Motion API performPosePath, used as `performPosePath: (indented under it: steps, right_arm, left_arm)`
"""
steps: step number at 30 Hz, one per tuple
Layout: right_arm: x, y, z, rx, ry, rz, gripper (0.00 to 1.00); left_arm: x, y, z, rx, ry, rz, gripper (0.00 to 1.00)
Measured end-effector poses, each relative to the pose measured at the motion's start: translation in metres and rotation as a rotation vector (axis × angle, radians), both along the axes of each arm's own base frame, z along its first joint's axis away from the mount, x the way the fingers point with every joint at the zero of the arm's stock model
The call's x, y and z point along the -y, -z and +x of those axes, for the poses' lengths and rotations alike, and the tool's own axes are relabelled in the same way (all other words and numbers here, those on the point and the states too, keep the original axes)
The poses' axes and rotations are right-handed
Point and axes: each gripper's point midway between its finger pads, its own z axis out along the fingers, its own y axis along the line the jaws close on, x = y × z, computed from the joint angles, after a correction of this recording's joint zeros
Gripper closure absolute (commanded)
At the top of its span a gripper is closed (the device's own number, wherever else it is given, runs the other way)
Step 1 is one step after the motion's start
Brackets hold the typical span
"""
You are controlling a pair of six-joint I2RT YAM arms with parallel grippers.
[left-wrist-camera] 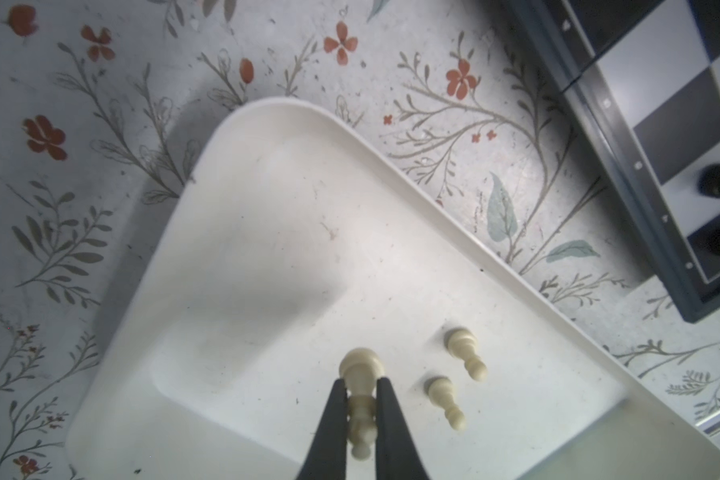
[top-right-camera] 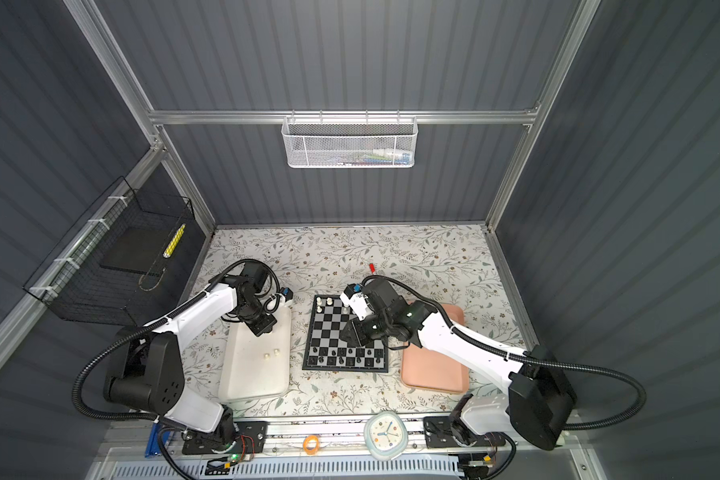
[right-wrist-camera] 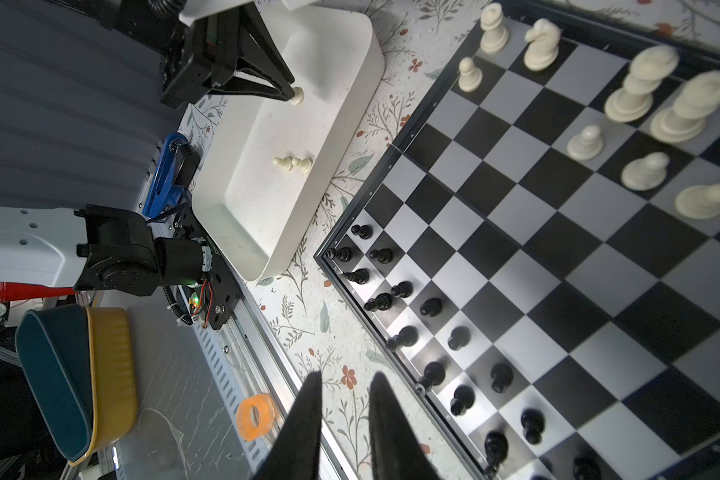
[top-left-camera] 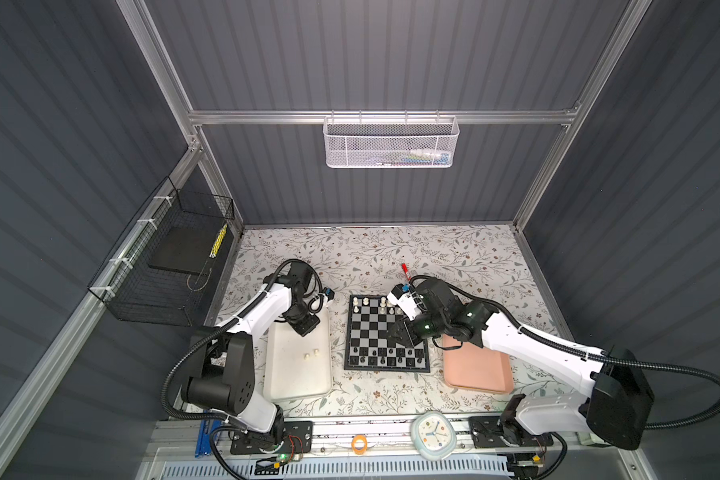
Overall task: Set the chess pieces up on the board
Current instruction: 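Close the left gripper on the white pawn, then lift the white pawn and carry it with the left gripper over the board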
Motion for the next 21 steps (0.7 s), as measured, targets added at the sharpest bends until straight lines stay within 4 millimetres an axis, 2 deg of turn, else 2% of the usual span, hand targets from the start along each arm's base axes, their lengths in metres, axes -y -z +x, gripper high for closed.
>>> performPosePath:
  steps: [13,21]
  right_arm:
    - [0.000,0.000,0.000,0.001,-0.001,-0.003,0.76]
    - [0.001,0.001,0.001,0.004,0.002,-0.006,0.76]
  left_arm:
    - [0.014,-0.020,0.030,0.045,0.018,-0.014,0.88]
    - [0.048,-0.029,0.045,0.068,0.104,-0.015,0.88]
